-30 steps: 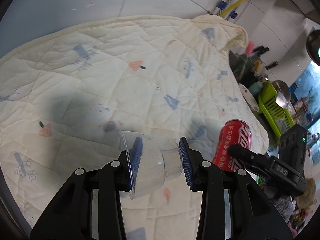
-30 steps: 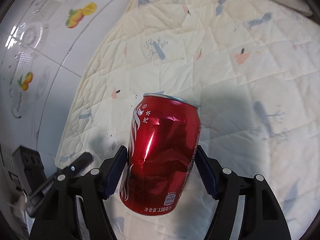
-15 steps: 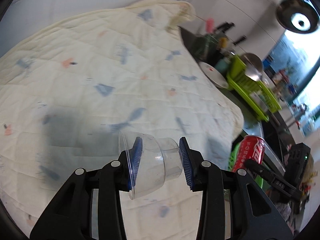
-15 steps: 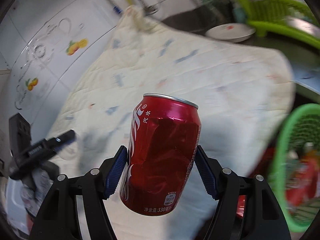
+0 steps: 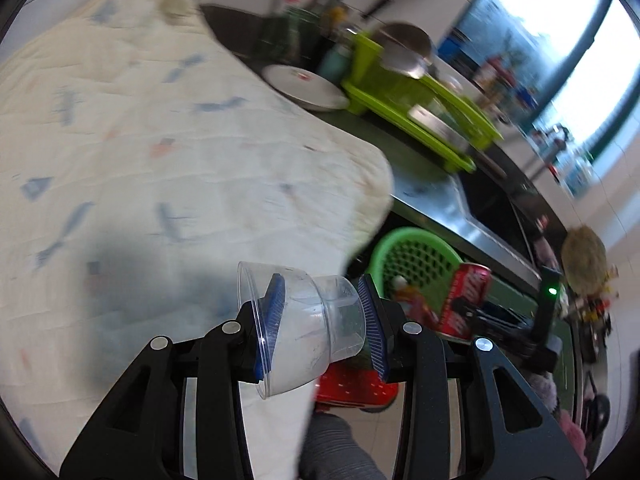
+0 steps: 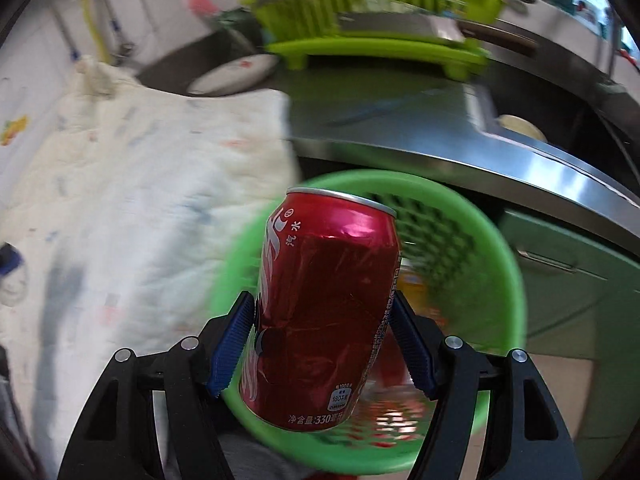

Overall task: Collect trash
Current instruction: 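Carry the can and the clear cup over the green basket with both tools, then open the right tool to drop the can while the left tool drops the clear cup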

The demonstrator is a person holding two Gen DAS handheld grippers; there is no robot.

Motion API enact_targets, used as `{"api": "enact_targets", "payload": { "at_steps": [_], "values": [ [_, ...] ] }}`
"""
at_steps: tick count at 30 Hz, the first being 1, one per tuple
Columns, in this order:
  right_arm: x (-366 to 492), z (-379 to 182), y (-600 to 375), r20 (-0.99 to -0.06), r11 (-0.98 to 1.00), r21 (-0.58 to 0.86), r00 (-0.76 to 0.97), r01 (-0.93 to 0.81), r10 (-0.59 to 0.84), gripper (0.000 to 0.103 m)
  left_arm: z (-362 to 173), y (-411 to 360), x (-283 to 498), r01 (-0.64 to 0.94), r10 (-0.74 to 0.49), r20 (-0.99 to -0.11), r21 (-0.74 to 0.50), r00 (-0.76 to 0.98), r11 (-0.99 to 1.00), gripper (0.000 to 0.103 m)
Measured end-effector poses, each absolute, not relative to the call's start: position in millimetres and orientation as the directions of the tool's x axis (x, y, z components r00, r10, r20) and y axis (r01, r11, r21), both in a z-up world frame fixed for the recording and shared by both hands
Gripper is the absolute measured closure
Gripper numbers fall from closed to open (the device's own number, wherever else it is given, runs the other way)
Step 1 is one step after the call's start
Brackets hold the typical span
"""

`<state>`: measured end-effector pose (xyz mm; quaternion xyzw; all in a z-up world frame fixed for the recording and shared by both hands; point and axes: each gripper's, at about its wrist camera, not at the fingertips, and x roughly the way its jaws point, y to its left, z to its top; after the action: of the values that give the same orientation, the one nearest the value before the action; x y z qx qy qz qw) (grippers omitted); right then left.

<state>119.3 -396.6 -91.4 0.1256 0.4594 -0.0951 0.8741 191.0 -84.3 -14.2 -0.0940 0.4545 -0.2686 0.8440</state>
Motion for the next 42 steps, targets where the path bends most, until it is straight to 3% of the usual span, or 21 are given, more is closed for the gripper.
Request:
{"api": "enact_targets", "payload": {
  "at_steps": [12,25,27,28,42],
  "values": [
    [107,-130,-420,-0.872,0.939,0.115,0.486,0.323,-0.060,0.037,-45,-224,194,0.527,-0.603,-0.754,-0.411,0.262,0.743,0.065],
    [92,-139,-432,-0.863,0.920,0.203,0.505,0.336,0.006,0.037,-101,-308,210,0.543,-0.583,-0.800,-0.430,0.142,0.721,0.064],
    [91,-139,-432,-0.861,0.919,0.207,0.508,0.334,0.010,0.037,-105,-311,213,0.537,-0.590,-0.797,-0.443,0.130,0.717,0.049],
    [91,-139,-431,-0.862,0.920,0.208,0.507,0.332,0.011,0.037,-104,-311,214,0.535,-0.585,-0.799,-0.438,0.136,0.723,0.046],
    [82,-124,-425,-0.843,0.923,0.203,0.538,0.327,-0.005,0.037,-83,-271,209,0.522,-0.581,-0.785,-0.410,0.216,0.748,0.036]
  ]
}}
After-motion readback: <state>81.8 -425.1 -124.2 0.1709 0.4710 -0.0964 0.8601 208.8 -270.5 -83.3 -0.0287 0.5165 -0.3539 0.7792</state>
